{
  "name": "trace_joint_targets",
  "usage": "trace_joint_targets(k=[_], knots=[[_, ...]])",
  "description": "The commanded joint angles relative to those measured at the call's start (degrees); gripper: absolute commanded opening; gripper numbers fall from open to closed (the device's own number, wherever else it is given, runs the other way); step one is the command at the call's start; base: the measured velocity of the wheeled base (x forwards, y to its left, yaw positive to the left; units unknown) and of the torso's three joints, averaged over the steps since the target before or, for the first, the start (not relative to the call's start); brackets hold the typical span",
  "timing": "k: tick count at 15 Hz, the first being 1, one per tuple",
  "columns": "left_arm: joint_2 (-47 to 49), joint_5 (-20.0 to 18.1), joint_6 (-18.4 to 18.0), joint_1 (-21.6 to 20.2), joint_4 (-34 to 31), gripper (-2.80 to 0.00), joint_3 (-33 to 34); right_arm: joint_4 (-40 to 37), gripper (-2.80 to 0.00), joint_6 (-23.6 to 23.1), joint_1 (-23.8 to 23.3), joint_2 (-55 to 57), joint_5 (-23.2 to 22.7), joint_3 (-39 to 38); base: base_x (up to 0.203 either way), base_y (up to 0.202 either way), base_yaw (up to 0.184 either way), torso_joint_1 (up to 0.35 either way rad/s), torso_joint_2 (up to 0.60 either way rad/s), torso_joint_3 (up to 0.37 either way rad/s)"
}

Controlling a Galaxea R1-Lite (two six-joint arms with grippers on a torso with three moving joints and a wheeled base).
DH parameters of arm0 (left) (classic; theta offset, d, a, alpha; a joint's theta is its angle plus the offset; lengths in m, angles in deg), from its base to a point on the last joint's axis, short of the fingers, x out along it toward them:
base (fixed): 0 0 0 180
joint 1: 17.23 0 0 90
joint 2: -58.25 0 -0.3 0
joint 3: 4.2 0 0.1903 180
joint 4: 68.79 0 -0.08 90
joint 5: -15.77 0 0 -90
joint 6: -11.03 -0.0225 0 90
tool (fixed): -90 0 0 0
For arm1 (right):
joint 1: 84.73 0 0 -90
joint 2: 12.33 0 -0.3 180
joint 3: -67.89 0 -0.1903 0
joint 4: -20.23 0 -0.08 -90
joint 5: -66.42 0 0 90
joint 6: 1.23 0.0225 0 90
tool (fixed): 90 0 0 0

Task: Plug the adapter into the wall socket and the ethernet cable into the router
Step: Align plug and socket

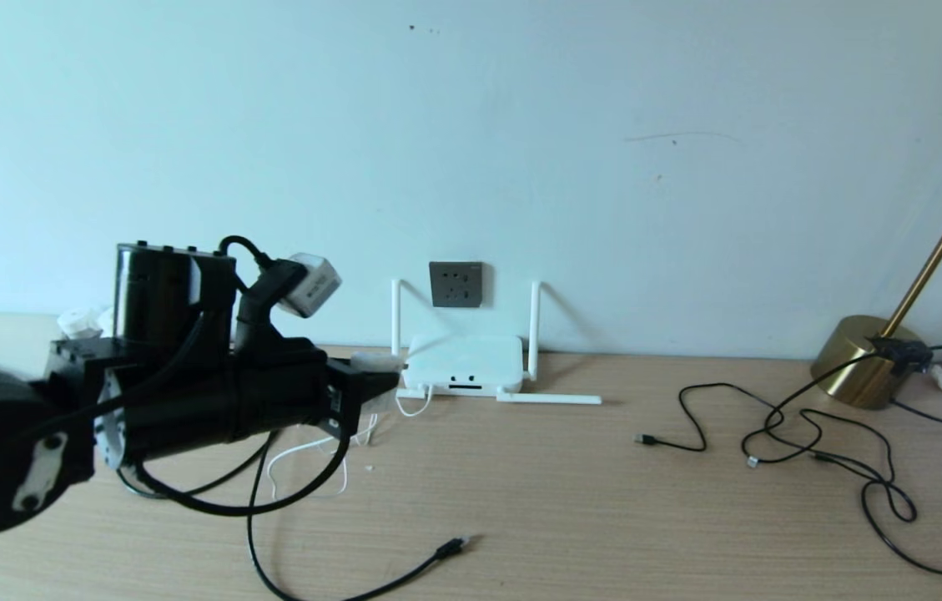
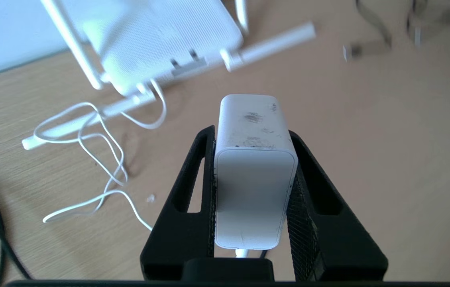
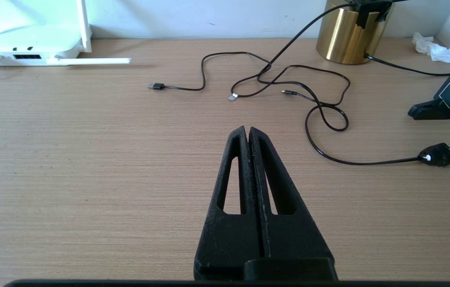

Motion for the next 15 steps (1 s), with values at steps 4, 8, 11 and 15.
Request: trace_joint_targets(k=[4,8,11,15], knots=[[4.07,14.15,9.01,-0.49,33.01,-2.80,11.07,-0.01,-2.80,0.03,0.02,-0.04,0.00,0.01,0.000,0.000,0.000,0.000,0.00,0.000],[6.50,20.96,6.14,0.90,44.96,-2.80,17.44,-0.01,-2.80,0.03,0.02,-0.11,0.00,0.01,0.000,0.000,0.000,0.000,0.00,0.000],[7.65,22.11,5.92,1.80,46.18,-2.80,19.06,-0.01,-2.80,0.17,0.02,-0.06,-0.01,-0.03,0.000,0.000,0.000,0.000,0.00,0.000],[13.02,22.28,5.81,1.91,52.46,-2.80,19.16,-0.01,-2.80,0.29,0.02,-0.03,-0.09,0.01,0.000,0.000,0.000,-0.085,0.20,0.115]])
